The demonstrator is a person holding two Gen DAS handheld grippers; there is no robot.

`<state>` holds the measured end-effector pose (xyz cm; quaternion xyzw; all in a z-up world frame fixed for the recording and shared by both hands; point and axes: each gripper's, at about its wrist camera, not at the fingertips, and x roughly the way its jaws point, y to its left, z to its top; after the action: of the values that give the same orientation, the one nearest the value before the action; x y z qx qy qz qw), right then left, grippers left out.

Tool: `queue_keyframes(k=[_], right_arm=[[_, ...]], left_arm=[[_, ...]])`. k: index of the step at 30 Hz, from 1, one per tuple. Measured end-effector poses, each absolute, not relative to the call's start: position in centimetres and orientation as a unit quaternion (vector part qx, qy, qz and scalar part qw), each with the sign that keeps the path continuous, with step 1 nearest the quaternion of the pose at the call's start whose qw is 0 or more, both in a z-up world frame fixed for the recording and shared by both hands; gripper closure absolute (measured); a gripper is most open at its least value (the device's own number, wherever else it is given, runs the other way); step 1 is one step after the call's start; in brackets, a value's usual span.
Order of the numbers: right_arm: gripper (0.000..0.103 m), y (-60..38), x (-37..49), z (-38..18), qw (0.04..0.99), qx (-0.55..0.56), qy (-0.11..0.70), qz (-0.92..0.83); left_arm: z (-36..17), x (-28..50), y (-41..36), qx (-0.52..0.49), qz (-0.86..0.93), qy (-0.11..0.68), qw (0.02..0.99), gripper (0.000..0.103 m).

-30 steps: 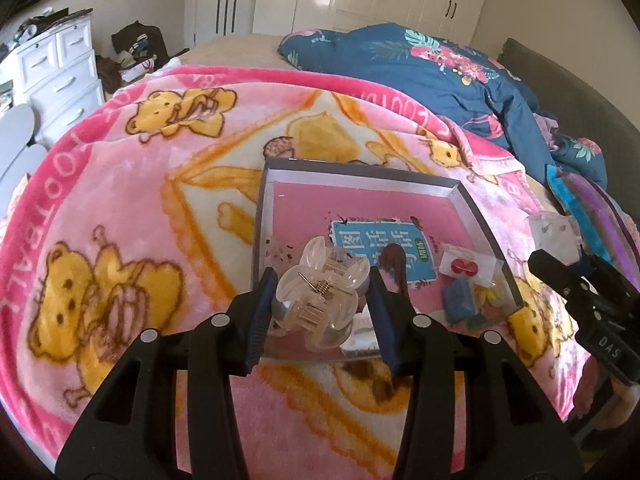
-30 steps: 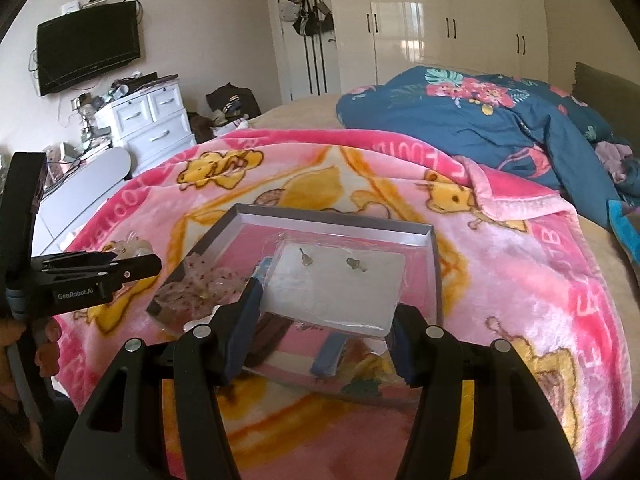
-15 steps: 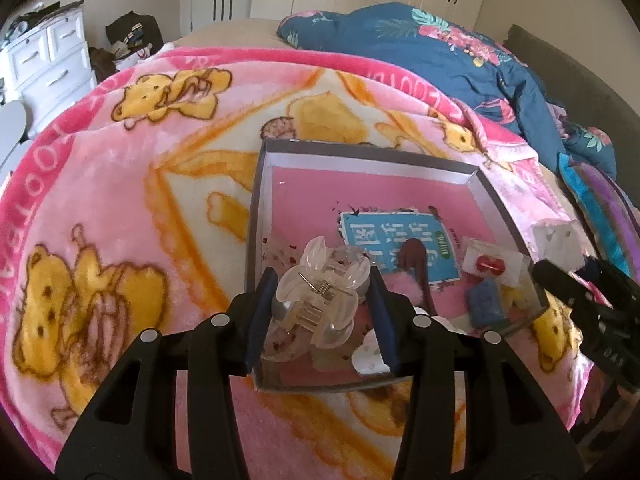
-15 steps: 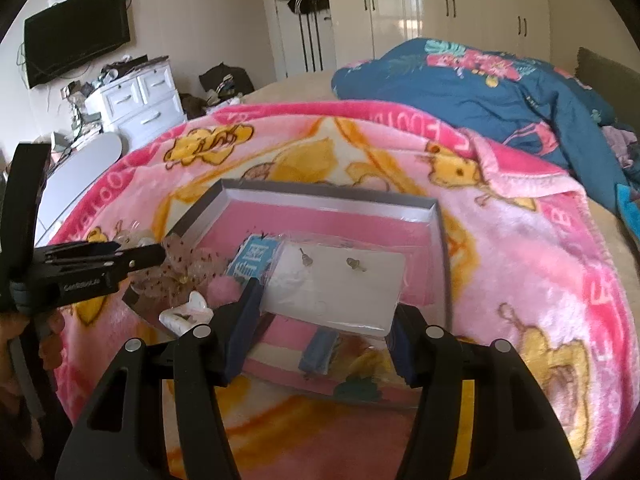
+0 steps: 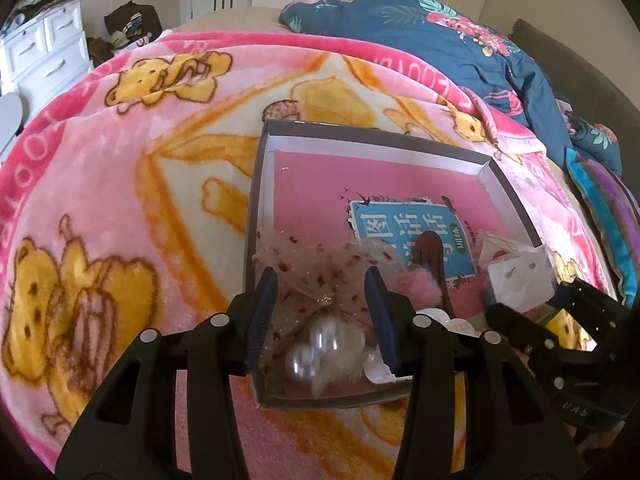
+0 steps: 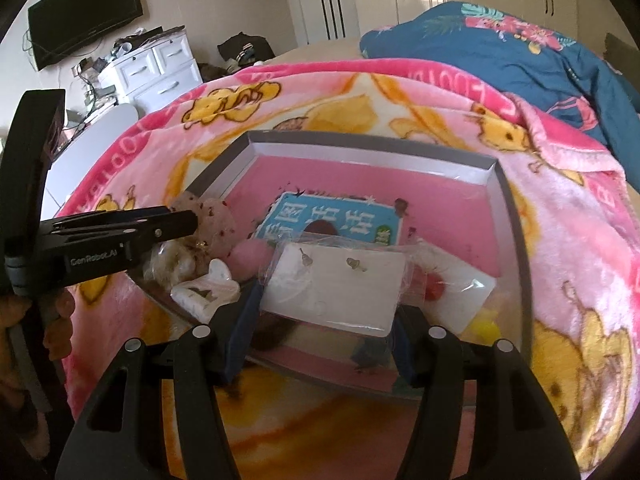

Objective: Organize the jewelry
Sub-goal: 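Lower the claw clip into the tray with the left tool while the right tool drops the card, then lift both open tools away from the tray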

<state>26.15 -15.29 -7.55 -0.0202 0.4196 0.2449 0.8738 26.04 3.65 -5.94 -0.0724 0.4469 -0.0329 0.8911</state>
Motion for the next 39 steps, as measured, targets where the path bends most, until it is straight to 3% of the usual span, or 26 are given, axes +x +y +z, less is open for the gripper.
queue_keyframes(k=[13,26,34,39], right_arm=[[0.038,-17.3,24.8,-5.5,0.885,-0.004,0.404,0.233],[0.019,-19.9,21.8,-1.4,0.907,0.005,0.36,0.217],[0.011,-21.1,19.0,1.2,0.92,0.003,0.329,0.211],[0.006,-21.7,17.3,2.3,0.927,0.001,0.313,0.207]], left_arm=[[-4.6,25.1,3.5,-0.077,-0.031,0.437,0.896,0.066],[-0.2,22.5,2.4,-0.068,-0.031,0.406,0.911,0.065],[2.4,19.8,2.0,-0.066,-0.026,0.382,0.922,0.048],[3.6,17.6,1.8,-0.064,-0.024,0.366,0.928,0.03]])
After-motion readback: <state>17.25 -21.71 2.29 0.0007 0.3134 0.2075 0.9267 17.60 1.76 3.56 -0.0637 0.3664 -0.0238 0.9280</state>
